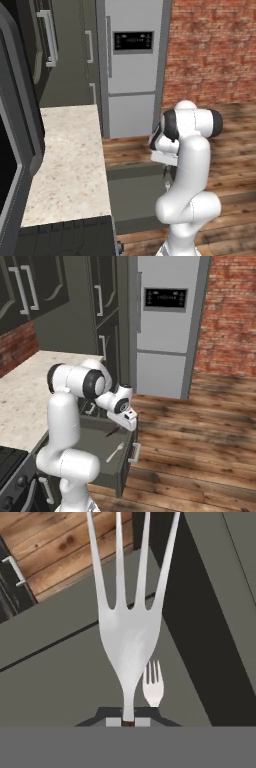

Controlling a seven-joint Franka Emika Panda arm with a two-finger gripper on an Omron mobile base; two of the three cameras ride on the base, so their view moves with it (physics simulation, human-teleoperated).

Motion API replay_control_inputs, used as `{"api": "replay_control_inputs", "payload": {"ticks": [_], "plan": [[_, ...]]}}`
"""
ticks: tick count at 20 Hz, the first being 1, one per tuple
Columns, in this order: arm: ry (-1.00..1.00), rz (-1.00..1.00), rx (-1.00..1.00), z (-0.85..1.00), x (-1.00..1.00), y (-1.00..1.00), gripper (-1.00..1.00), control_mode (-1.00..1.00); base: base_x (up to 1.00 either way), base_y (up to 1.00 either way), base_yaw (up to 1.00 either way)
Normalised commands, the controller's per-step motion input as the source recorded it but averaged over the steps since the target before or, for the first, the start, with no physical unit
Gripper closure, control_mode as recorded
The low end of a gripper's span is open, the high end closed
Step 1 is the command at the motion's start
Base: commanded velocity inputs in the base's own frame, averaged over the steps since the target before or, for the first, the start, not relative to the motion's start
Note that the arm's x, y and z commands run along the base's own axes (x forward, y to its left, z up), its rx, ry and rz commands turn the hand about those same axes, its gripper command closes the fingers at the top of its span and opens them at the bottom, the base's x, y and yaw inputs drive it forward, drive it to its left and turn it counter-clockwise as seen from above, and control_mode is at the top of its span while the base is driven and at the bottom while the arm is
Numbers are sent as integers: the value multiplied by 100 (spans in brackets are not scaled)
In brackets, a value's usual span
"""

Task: Organize the utensils by type. Pick up the wooden spoons from the counter and place them in the open cabinet. Then pick up the metallic utensils from the counter and place them in the open drawer.

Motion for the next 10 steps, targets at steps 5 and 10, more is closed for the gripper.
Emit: {"api": "replay_control_inputs", "payload": {"ticks": [5,10], "plan": [[0,3,10,20,-30,41,100,-100,0,0,0],[0,2,1,12,-48,49,100,-100,0,0,0]]}}
